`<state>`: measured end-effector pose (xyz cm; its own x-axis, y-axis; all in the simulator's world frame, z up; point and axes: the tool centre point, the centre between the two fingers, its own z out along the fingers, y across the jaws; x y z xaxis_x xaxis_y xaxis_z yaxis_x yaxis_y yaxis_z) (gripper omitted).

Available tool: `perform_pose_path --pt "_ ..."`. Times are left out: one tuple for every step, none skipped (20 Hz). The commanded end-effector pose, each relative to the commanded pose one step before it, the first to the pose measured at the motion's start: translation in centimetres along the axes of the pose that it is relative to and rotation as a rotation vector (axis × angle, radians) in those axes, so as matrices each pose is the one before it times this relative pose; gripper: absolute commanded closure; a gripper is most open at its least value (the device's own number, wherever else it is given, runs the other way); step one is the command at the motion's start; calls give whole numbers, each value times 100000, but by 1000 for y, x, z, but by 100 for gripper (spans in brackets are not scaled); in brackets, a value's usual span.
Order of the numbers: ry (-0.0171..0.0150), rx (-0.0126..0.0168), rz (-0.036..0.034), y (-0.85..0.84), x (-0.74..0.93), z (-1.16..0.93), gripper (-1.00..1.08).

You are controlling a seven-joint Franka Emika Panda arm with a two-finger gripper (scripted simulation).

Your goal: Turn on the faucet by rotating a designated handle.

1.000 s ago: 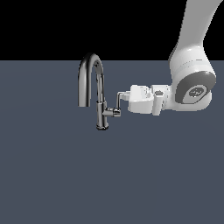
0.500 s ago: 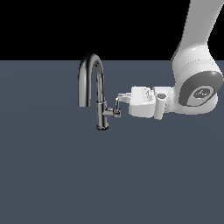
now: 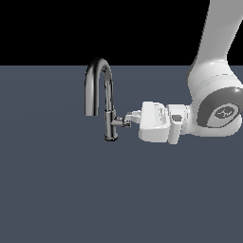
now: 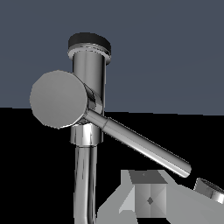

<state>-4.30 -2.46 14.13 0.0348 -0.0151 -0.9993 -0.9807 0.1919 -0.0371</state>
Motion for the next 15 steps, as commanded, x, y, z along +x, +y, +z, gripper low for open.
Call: perform_pose_path --pt "-27 -35 5 10 4 19 108" --pt "-64 -146 203 184 571 66 108" --pt "-62 -141 196 184 565 63 108" --pt "-63 -144 199 182 565 64 108" --pt "-63 -144 199 181 562 64 108" --pt "-61 -141 196 180 558 63 108" --pt "-61 -141 196 179 556 63 108" --pt "-59 -136 188 178 550 60 108" --pt "-62 -144 200 176 554 64 108" --pt "-58 -136 188 175 546 60 108" --pt "-59 -139 192 174 546 61 108" --pt "-58 -136 188 172 542 60 108" --pt "-58 -139 192 170 541 61 108" --pt "-56 -136 189 168 537 60 108" --pt "0 0 0 0 0 0 108"
